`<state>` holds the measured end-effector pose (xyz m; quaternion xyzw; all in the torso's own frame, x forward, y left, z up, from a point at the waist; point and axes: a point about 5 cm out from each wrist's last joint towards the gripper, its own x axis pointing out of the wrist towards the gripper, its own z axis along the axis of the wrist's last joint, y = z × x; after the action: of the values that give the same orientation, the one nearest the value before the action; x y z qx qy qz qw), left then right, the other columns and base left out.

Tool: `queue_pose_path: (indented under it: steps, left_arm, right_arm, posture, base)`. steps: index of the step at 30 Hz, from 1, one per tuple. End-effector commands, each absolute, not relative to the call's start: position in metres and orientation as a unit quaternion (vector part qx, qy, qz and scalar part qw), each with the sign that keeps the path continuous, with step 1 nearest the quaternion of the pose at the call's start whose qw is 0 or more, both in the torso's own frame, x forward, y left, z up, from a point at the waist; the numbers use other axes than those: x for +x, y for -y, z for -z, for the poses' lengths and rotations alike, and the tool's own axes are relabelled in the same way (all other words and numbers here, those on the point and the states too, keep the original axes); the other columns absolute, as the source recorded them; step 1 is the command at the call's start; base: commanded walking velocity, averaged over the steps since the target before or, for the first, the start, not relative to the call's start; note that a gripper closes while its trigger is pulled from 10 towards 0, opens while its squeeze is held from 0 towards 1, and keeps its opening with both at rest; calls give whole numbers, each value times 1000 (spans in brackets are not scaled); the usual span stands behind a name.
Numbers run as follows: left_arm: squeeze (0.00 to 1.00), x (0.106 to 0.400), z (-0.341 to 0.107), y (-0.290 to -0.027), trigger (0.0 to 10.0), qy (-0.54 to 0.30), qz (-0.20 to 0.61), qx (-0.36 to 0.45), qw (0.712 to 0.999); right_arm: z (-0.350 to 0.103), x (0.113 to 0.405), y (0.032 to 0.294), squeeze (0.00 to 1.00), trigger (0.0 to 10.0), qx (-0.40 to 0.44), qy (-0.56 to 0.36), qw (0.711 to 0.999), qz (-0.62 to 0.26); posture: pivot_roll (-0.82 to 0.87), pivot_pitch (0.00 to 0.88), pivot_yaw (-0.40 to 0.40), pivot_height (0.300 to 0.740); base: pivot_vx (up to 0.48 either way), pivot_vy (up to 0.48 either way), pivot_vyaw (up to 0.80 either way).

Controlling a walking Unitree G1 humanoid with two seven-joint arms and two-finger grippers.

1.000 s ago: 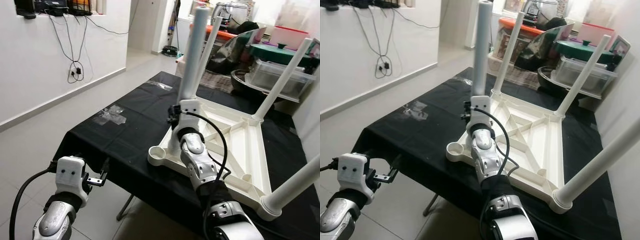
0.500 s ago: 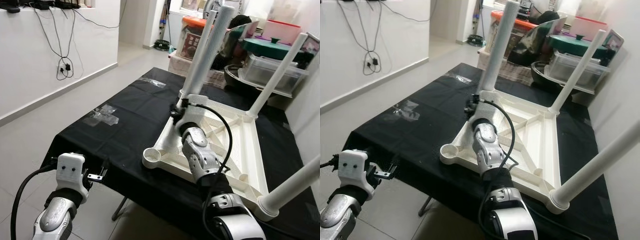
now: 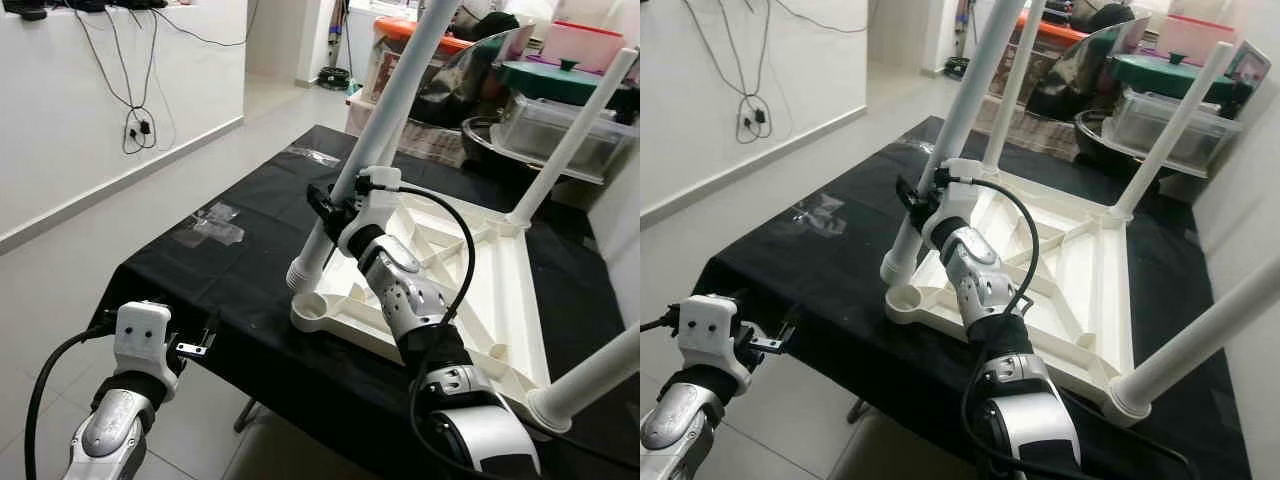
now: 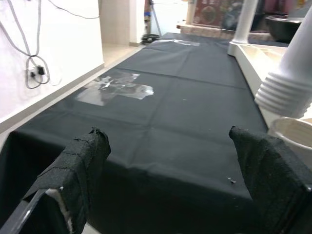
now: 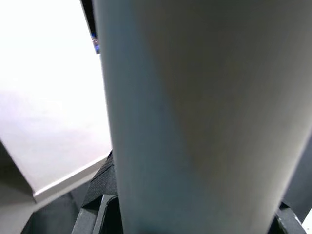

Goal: Building children table

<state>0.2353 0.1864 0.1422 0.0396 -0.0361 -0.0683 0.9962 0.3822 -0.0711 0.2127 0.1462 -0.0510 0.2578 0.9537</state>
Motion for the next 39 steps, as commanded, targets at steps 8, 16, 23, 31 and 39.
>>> queue_pose_path:
  steps: [8,16,23,31,39]
  left_arm:
    - [0,234,-139,-188,10000,31,74,43,996]
    - [0,234,-138,-188,10000,28,75,42,996]
    - [0,234,-138,-189,10000,28,75,43,996]
    - [0,234,-139,-190,10000,29,74,45,996]
    - [0,233,-140,-193,10000,29,74,49,996]
  right_arm:
    - [-202,386,87,0,0,156,20,950,-270]
    - [-191,386,95,0,0,177,-6,946,-272]
    - [-184,386,98,0,0,197,-24,944,-263]
    - [-174,384,99,0,0,205,-37,944,-254]
    - [-159,380,101,0,0,165,-34,959,-230]
  posture:
    - [122,0,-170,740]
    - [122,0,-166,740]
    - [123,0,-164,740]
    - [131,0,-161,740]
    - [133,0,-157,740]
  base:
    - [0,0,0]
    - [0,0,0]
    - [0,0,0]
    - [0,0,0]
    - [0,0,0]
